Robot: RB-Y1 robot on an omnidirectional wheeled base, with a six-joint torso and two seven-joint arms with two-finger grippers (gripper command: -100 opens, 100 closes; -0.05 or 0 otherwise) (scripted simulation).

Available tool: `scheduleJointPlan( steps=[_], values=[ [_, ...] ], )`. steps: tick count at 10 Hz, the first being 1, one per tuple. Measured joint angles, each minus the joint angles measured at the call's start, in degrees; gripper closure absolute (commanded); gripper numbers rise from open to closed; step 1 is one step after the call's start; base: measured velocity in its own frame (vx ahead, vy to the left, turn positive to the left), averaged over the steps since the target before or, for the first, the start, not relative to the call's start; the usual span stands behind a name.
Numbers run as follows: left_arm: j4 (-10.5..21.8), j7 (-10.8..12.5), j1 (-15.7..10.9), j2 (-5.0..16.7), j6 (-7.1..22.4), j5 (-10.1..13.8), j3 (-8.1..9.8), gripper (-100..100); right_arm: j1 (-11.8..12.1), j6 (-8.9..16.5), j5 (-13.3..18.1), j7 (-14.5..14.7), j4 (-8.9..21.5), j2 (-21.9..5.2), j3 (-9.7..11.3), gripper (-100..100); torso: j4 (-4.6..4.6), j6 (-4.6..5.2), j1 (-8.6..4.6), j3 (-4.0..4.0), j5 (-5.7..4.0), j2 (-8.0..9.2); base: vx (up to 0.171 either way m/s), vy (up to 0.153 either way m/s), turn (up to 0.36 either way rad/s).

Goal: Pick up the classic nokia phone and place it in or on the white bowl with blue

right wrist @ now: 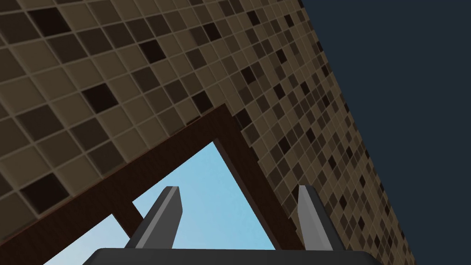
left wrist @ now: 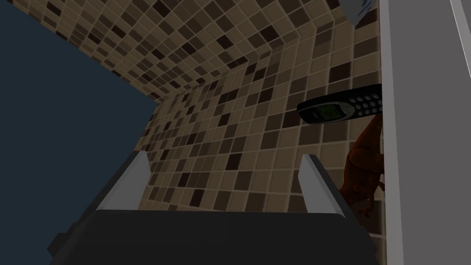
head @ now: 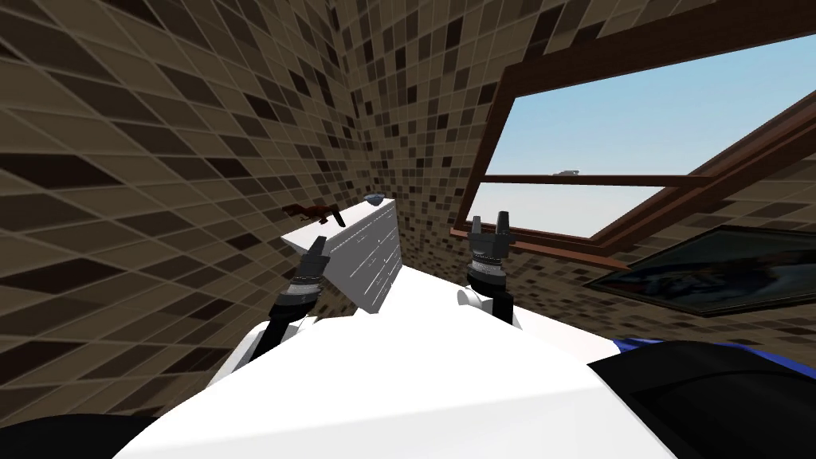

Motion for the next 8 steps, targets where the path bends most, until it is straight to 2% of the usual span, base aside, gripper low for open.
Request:
scheduleJointPlan(
  steps=[3,5,8],
  values=[
    [0.39,1.58,0.40,4.26,0.88,-0.86,2.69,-100,0.00,0.00,0.00,0.00,0.00,0.00,0.00,0,-0.02,0.00,-0.01,-0.04,0.00,-0.08,-0.095,0.001,-0.028],
    [0.34,3.13,0.96,7.85,1.90,-1.57,5.29,-100,0.00,0.00,0.00,0.00,0.00,0.00,0.00,0,0.02,0.00,-0.03,0.06,0.00,0.09,-0.125,0.002,-0.024],
    [0.86,4.52,1.38,12.05,2.59,-2.43,7.73,-100,0.01,0.00,0.00,0.00,0.00,0.00,0.00,0,-0.02,0.00,0.04,-0.07,0.01,-0.13,-0.080,0.017,-0.037]
  ],
)
